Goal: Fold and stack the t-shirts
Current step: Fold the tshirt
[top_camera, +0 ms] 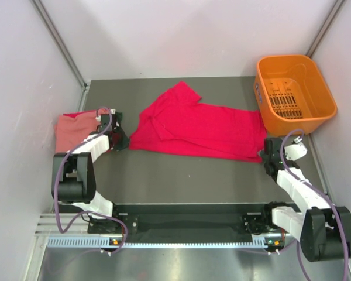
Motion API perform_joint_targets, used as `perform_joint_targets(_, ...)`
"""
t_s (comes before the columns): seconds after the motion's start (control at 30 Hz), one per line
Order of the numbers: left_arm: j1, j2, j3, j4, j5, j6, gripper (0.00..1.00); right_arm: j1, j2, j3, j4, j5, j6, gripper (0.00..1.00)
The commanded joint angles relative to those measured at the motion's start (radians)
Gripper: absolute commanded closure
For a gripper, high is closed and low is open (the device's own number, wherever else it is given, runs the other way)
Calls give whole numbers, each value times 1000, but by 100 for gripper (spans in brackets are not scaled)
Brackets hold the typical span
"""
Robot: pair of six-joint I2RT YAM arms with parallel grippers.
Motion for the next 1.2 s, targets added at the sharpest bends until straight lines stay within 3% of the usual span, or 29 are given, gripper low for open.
perform_joint_targets(0.0, 29, -50, -30, 59, -48, -15, 100, -12, -46, -2, -3, 16, -48, 30)
perform_joint_targets(0.1, 29, -53, -37, 67, -48, -16, 100, -15, -77, -2, 0, 20, -85, 15)
perform_joint_targets(0.17, 29, -59, -39, 65, -50, -18, 100, -22, -86, 14, 5, 14, -112, 15)
perform_joint_targets(0.33, 32, -75, -47, 64, -85, -31, 100, -22, -94, 62, 23, -71, -217, 36)
perform_joint_targets(0.37, 33, -75, -47, 65, -82, -33, 100, -22, -97, 59, 48, -104, -238, 43)
perform_joint_targets(0.4, 36, -76, -47, 65, -80, -33, 100, -20, -100, 54, 90, -172, -272, 57)
perform_joint_targets(0.5, 36, -84, -47, 64, -80, -36, 100, -20, -85, 50, 120, -242, -266, 74)
perform_joint_targets(0.6, 36, -93, -53, 65, -77, -36, 100, -20, -30, 64, 111, -244, -237, 83)
perform_joint_targets(0.83, 36, -95, -54, 71, -62, -35, 100, -19, 55, 31, 206, -346, -228, 75)
perform_joint_targets(0.97, 36, -95, -53, 71, -62, -35, 100, -17, 79, 24, 241, -362, -225, 64)
perform_joint_targets(1.17, 36, -93, -54, 73, -62, -33, 100, -16, 118, 27, 258, -357, -229, 63)
